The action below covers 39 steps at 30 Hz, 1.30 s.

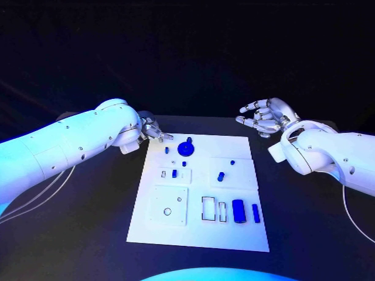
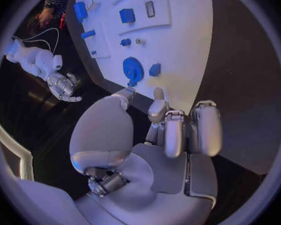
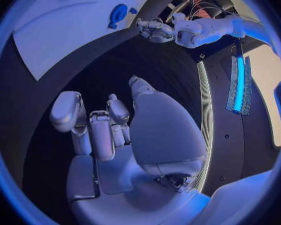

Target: Assemble the parts on the task board

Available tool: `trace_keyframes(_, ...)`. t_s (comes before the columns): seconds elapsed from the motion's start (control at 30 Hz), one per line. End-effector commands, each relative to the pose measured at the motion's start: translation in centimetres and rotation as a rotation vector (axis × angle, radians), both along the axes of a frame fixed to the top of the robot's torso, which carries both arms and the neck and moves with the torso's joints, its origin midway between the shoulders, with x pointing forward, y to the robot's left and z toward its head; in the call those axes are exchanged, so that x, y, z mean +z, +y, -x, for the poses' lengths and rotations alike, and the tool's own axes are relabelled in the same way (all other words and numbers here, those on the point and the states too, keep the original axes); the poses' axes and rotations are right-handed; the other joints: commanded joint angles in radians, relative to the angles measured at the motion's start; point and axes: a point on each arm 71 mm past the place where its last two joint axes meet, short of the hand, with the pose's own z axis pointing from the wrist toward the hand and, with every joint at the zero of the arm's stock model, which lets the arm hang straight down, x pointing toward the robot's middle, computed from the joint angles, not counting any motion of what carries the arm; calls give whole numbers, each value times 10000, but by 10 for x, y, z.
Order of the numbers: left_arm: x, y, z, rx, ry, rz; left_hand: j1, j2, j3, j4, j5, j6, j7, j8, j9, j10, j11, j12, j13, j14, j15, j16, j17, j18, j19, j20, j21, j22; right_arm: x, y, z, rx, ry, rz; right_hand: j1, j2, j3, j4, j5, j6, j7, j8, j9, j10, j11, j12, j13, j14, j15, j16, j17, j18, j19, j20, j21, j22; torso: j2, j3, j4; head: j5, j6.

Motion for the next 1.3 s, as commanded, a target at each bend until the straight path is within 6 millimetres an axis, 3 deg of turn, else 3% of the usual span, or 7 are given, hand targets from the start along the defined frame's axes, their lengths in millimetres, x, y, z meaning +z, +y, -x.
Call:
trace_keyframes(0.03,-2,-3,-1,-446,189,-282,97,19,-59,-12,12,-75,9,-56,-24,-15,75,-43,-20,969,49,13,2390,-57,-4,46,-24,13,0,1,0,135,-87,46,-97,8,-37,34,-47,-32,-69,56,-10,-25,-40,-28,-15,512,-76,-46,317,61,15,-52,-35,-10,8,-2,-11,5,-22)
trace_keyframes(0.6,-12,-4,-3,-700,783,-602,242,30,-148,-23,-45,-70,52,-176,-117,-121,119,-103,-116,976,95,28,2417,-44,-39,98,-51,-36,0,5,0,193,-81,28,-139,27,-37,17,-41,-43,-73,80,-17,-13,-44,-21,-20,517,-80,-48,323,58,31,-55,-30,1,-1,10,-9,-24,-44)
trace_keyframes(1.3,-17,-10,-1,-946,1148,-476,445,126,-182,-28,-45,96,46,-232,-200,-93,121,-45,-54,983,110,42,2443,-46,-39,133,-40,-9,0,5,0,185,-74,27,-145,35,-34,15,-39,-45,-74,87,-19,-9,-45,-18,-22,520,-81,-46,330,58,33,-56,-35,0,-3,-2,-2,-9,-48)
